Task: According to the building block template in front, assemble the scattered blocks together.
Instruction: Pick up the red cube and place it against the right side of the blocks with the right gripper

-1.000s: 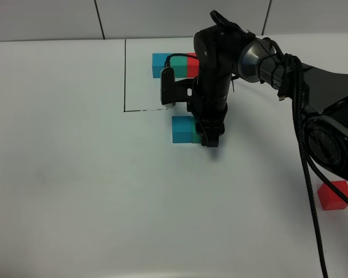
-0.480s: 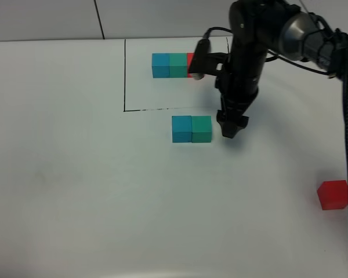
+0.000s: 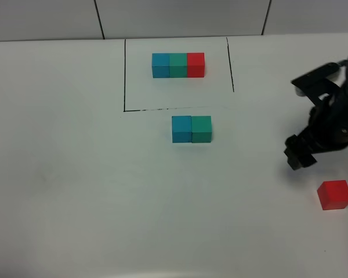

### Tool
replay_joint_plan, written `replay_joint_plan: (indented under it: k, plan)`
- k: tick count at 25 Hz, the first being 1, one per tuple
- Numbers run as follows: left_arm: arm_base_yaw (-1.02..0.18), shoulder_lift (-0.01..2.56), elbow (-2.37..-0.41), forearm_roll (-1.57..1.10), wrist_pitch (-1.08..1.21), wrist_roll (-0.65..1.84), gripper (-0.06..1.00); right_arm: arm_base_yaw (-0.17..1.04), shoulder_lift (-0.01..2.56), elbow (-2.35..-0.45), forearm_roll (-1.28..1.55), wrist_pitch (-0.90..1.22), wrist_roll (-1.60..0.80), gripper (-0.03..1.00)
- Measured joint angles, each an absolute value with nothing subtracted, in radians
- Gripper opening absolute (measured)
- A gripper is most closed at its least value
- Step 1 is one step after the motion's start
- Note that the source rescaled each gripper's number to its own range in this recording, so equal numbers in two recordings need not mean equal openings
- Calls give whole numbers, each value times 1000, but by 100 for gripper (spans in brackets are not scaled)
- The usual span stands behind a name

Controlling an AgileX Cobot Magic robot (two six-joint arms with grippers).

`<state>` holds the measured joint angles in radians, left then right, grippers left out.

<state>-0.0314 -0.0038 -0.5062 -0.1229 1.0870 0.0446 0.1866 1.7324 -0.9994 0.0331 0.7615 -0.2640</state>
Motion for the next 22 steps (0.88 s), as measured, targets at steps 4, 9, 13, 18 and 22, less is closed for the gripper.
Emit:
replay_joint_plan:
  k: [4,9,13,18,22]
  plan:
    - [-31,-4,-506,-123,1087,45,65,120,1654,-858,35,730,-186,71]
    - [-31,-4,-506,-123,1087,45,64,64,1651,-763,62,651,-169,71]
    - [-31,-4,-506,-123,1087,45,64,45,1651,-706,103,553,-167,71]
    - [-31,-4,-506,-123,1087,45,64,41,1654,-686,133,509,-167,70]
    - [-31,-4,-506,-123,1087,45,64,41,1696,-686,144,497,-167,61]
